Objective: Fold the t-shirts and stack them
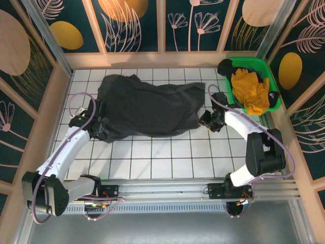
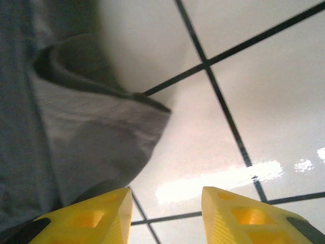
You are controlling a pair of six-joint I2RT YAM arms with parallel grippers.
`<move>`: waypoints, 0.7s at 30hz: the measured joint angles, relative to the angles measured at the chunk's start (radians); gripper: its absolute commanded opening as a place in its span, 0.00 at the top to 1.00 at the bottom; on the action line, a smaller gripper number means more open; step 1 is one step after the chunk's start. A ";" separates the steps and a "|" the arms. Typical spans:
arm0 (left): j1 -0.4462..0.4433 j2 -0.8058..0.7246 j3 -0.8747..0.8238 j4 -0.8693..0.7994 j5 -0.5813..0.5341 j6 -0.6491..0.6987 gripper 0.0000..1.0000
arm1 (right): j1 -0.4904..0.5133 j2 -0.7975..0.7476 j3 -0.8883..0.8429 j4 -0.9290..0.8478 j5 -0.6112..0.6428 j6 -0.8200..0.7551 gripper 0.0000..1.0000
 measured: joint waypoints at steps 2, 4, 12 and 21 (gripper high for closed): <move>0.000 0.000 -0.006 0.000 0.001 0.001 1.00 | 0.002 0.026 -0.003 0.042 -0.008 0.009 0.59; 0.000 0.000 -0.008 0.000 0.001 0.004 1.00 | 0.007 0.061 0.006 0.083 -0.013 0.019 0.59; 0.000 0.000 -0.008 0.001 0.001 0.014 1.00 | 0.008 0.183 0.035 0.107 -0.008 0.023 0.60; 0.000 -0.002 -0.008 0.005 0.005 0.018 1.00 | 0.013 0.250 0.100 0.111 0.004 0.035 0.95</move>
